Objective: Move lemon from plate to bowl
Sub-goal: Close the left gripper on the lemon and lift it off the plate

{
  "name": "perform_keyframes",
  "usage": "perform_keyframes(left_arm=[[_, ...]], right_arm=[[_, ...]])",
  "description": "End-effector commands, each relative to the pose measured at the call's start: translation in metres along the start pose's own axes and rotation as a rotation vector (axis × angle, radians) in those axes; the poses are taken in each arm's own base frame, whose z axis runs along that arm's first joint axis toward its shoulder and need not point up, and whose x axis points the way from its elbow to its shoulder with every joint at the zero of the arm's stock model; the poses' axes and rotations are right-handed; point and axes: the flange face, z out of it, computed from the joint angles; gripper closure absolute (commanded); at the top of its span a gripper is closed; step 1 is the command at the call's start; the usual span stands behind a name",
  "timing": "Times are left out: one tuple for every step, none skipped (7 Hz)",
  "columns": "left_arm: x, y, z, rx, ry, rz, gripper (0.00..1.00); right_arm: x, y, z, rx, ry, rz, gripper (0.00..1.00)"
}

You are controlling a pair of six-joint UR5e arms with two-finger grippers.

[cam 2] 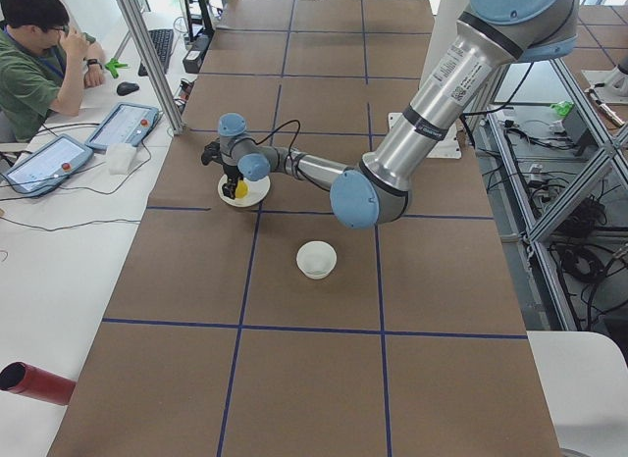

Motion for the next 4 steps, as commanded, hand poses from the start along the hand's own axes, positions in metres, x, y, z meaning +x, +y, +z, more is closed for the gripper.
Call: perform_keyframes(left_arm=[[-0.019, -0.018, -0.048, -0.040, -0.044, -0.303, 0.78], [-0.024, -0.021, -0.084, -0.044, -0.075, -0.425, 0.76], [-0.030, -0.026, -0.117, -0.002, -0.068, -0.497, 0.75], [-0.050, -0.005, -0.132, 0.021, -0.062, -0.506, 0.75]], right_arm=[[0.000, 0.000, 0.000, 0.000, 0.000, 0.000, 0.00], [0.000, 0.000, 0.000, 0.000, 0.000, 0.000, 0.00], [0.000, 0.000, 0.000, 0.000, 0.000, 0.000, 0.00], [0.000, 0.000, 0.000, 0.000, 0.000, 0.000, 0.00]])
